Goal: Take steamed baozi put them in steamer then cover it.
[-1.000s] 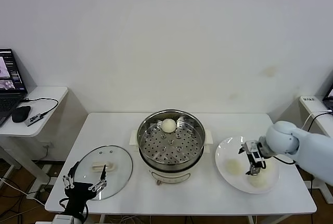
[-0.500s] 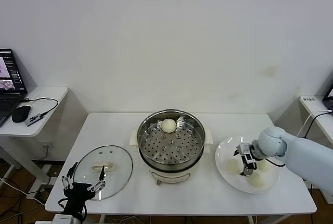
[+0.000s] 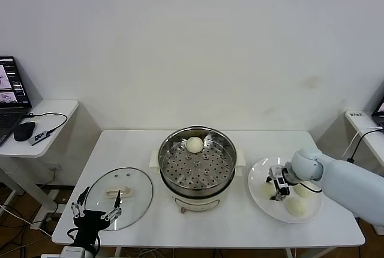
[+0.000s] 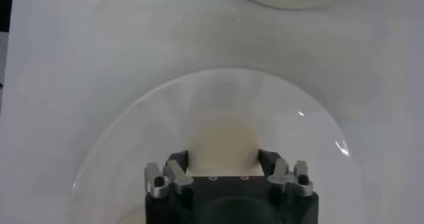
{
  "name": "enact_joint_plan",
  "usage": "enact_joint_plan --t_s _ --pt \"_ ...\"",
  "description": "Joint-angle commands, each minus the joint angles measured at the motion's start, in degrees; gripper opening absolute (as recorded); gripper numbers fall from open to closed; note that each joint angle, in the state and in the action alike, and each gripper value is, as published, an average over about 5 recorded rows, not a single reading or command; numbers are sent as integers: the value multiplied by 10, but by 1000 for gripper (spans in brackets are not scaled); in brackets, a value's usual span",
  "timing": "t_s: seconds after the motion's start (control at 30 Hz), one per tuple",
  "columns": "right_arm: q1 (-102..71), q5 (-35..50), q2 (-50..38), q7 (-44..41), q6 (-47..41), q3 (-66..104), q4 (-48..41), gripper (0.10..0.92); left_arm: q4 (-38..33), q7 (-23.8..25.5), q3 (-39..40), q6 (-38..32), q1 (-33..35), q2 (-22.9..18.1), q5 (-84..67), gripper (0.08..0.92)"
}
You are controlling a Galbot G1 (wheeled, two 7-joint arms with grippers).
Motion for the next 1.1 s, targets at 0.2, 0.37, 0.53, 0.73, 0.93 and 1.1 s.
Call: enact_joint_plan --t_s 0.2,0.37,0.53,0.73,0.93,1.1 --pt "135 57 -43 -41 -9 -33 44 650 -5 -1 1 -1 1 2 -1 823" --pt "251 112 -60 -50 -21 -94 71 653 -9 -1 4 -1 1 3 -1 823" --pt "394 173 -39 -51 -39 -174 93 653 -11 -1 4 0 -1 6 -2 823" --pt "502 254 42 -36 -72 -233 100 653 -12 -1 5 0 -5 7 -3 823" --pt "493 325 140 1 -119 -237 103 653 -12 -1 3 1 -13 6 -5 823" --pt "451 361 217 32 -148 -234 76 660 -12 -1 -1 2 -18 5 -6 823"
